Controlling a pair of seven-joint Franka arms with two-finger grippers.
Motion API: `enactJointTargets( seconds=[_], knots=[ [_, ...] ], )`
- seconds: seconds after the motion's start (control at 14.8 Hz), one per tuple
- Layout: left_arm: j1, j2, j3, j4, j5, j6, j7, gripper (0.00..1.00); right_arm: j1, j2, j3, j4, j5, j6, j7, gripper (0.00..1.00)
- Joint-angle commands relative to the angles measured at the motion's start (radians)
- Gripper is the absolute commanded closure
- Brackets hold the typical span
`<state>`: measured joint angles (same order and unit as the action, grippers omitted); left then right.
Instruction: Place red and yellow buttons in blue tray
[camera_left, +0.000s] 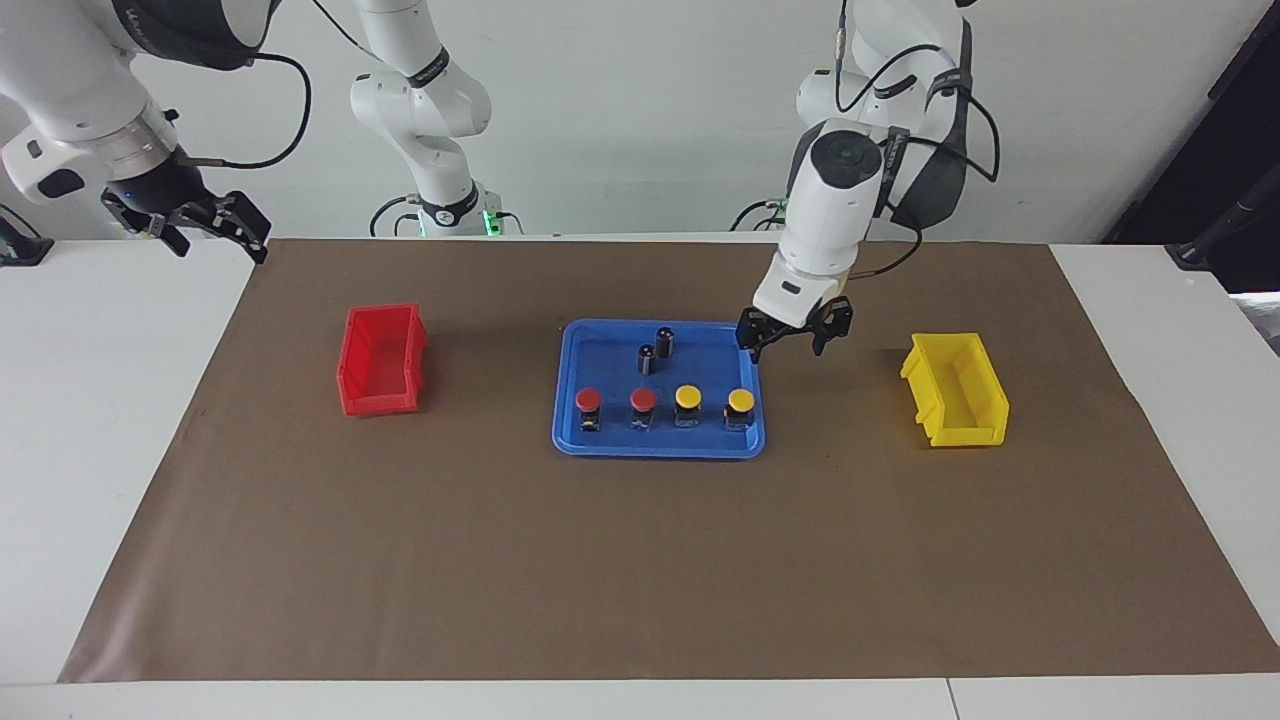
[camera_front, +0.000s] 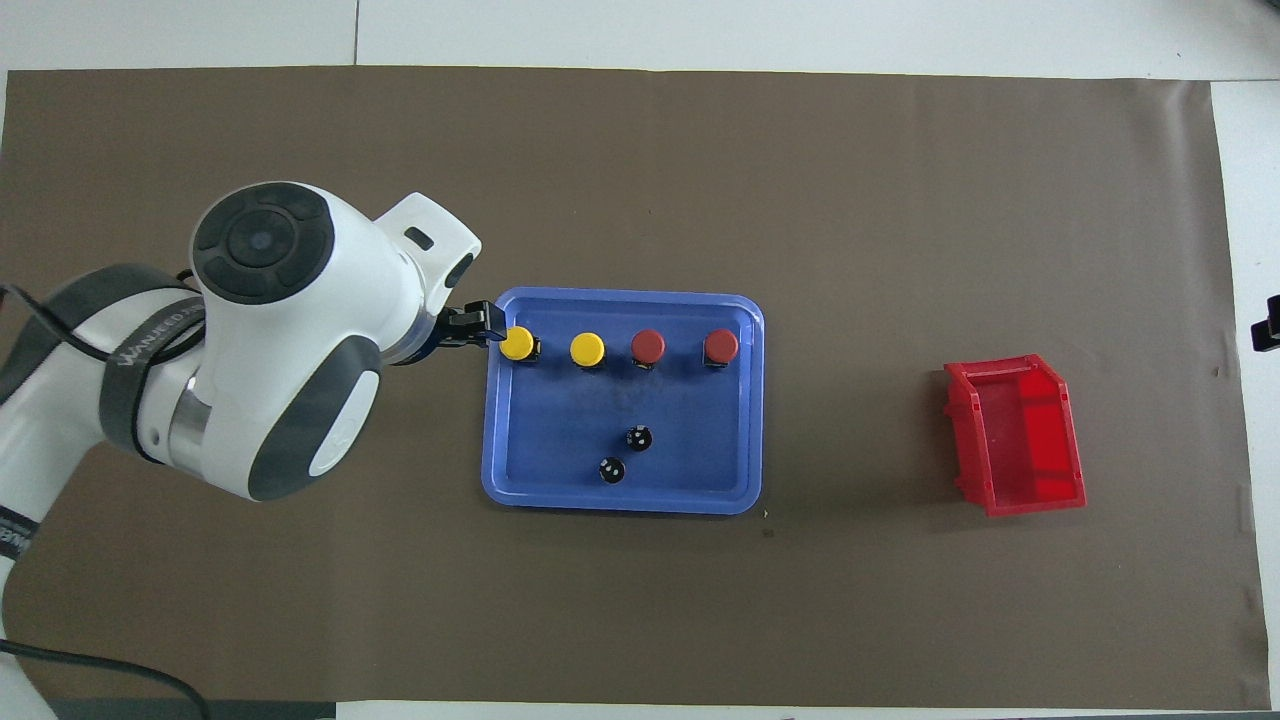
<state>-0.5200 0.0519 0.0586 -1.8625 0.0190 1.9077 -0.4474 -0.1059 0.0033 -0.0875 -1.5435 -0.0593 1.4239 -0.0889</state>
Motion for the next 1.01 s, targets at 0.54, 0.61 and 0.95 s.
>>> enactJointTargets(
  seconds=[0.54,0.61,0.95],
  knots=[
    [0.296,-0.08,0.015,0.198,0.01,-0.272,0.412,0.0,0.002,-0.011,-0.001,-0.018,0.016,0.024,0.001,0.0],
    [0.308,-0.078,0.017,0.23,0.01,-0.31,0.414,0.0,0.002,-0.011,-0.001,-0.017,0.016,0.023,0.001,0.0],
    [0.374,-0.081,0.018,0.319,-0.016,-0.418,0.519,0.0,0.0,-0.011,-0.001,-0.017,0.016,0.023,0.0,0.0]
  ],
)
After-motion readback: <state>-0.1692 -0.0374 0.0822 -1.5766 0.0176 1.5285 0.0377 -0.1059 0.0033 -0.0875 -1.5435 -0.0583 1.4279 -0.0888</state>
